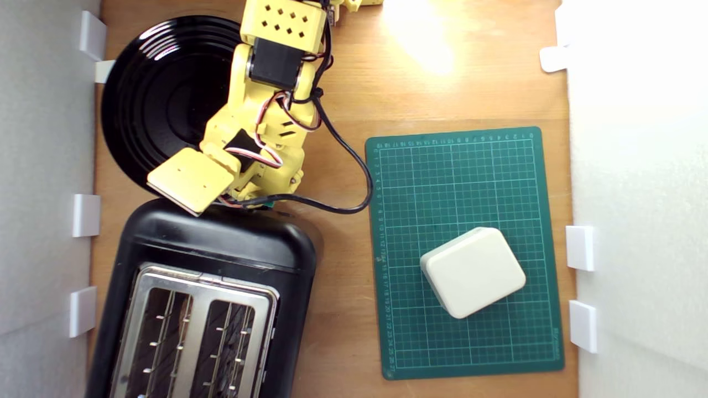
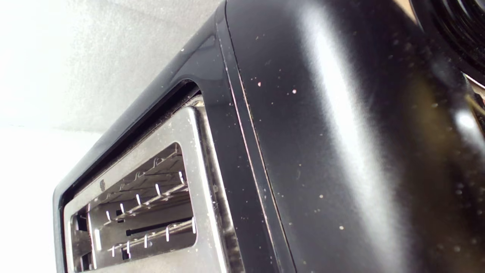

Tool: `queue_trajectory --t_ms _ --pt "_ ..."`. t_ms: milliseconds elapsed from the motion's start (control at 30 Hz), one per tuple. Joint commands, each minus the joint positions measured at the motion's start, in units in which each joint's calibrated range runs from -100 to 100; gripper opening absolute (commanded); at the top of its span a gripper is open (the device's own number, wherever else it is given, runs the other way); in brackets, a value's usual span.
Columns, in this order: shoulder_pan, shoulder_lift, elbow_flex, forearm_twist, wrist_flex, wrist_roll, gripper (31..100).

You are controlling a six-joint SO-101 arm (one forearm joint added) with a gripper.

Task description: Start toaster

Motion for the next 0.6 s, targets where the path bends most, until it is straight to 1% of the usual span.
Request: queue_trajectory --t_ms 0,133,267,400,567 --pt "-1.4 -2.3 -1.1 -0.7 0.0 0.1 31.3" --pt "-1.4 -7.1 -1.1 -1.5 0.0 0.2 31.4" --pt "-3.0 -11.1 -0.9 -0.8 -0.1 0.3 31.4" --pt "-3.6 -14.4 -0.7 -0.7 0.0 0.3 31.4" --pt "-3.9 -20.5 -0.6 -1.7 0.0 0.3 31.4"
